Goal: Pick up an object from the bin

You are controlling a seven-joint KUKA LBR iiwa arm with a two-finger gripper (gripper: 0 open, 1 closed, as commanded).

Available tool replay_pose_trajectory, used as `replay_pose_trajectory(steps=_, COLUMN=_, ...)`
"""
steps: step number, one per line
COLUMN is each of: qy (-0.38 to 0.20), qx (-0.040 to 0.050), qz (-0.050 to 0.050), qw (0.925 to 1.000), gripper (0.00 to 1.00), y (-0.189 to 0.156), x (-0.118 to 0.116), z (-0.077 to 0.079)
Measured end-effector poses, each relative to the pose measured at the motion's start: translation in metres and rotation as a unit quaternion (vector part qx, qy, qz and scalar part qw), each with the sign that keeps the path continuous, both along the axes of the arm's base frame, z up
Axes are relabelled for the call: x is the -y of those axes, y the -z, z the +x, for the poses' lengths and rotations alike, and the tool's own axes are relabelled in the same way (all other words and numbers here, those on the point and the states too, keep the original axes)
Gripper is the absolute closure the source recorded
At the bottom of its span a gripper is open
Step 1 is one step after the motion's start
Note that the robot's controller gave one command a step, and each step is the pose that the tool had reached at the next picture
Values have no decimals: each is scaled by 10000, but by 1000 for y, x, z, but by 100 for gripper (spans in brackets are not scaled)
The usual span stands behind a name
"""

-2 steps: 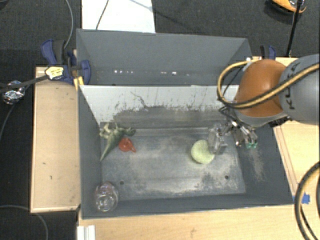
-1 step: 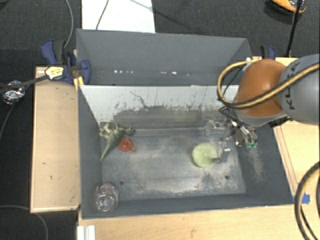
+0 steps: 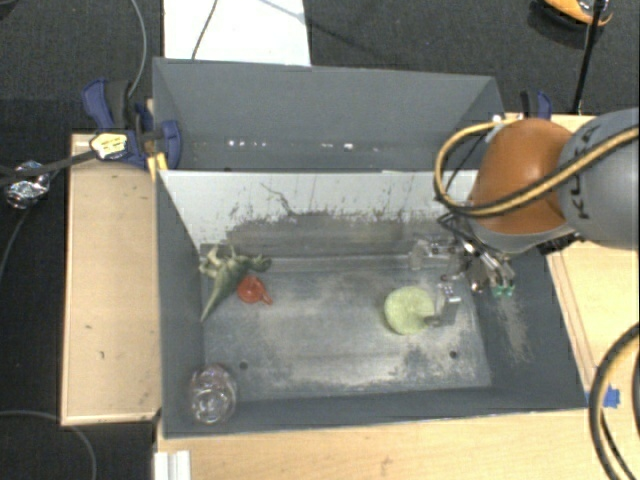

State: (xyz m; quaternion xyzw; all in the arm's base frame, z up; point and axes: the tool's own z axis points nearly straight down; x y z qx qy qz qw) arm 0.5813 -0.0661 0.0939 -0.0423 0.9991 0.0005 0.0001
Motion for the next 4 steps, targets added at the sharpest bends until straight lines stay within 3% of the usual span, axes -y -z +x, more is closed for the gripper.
replay_pose_trajectory(steps=1, qy=-2875, qx=48, qz=-12, qw=9578, gripper=100, y=20, x=3, z=-18)
replay_pose_trajectory(steps=2, qy=-2874, qx=48, qz=-12, qw=9578, gripper=100, y=20, x=3, z=-18)
replay_pose_trajectory(steps=3, qy=-3368, qx=64, qz=-11, qw=9416, gripper=100, y=-27, x=-4, z=8)
replay_pose_trajectory(steps=4, qy=-3362, qx=63, qz=-11, qw=9418, gripper=100, y=-27, x=-3, z=8)
